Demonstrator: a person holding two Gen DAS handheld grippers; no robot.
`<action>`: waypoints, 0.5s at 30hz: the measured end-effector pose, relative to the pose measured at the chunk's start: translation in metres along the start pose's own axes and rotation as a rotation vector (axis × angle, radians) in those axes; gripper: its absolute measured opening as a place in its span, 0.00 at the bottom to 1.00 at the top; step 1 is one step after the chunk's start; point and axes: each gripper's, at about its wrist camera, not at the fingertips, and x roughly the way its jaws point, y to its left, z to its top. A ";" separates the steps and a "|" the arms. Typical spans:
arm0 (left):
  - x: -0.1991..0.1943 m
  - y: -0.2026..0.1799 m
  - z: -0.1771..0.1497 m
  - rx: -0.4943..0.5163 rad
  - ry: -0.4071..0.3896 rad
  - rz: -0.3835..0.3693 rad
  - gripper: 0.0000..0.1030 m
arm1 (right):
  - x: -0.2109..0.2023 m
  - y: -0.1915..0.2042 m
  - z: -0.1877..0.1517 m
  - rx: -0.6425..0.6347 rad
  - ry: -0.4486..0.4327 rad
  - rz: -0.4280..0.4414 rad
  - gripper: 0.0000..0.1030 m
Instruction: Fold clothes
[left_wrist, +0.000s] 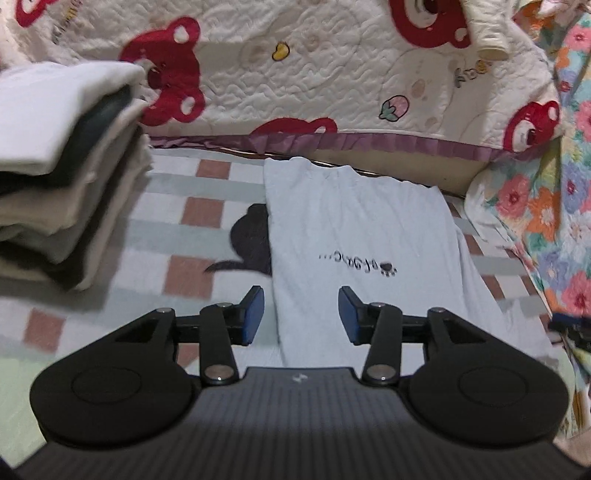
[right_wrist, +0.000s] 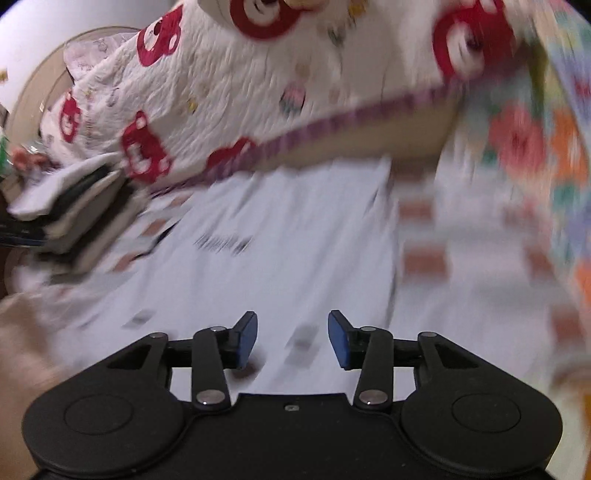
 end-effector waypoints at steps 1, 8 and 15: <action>0.016 0.000 0.006 0.002 0.004 -0.006 0.42 | 0.016 -0.002 0.014 -0.043 -0.012 -0.024 0.47; 0.129 0.013 0.056 0.020 0.015 0.029 0.47 | 0.136 -0.017 0.123 -0.189 -0.001 -0.124 0.50; 0.222 0.037 0.092 0.023 0.075 0.039 0.48 | 0.255 -0.075 0.151 0.065 0.076 -0.257 0.32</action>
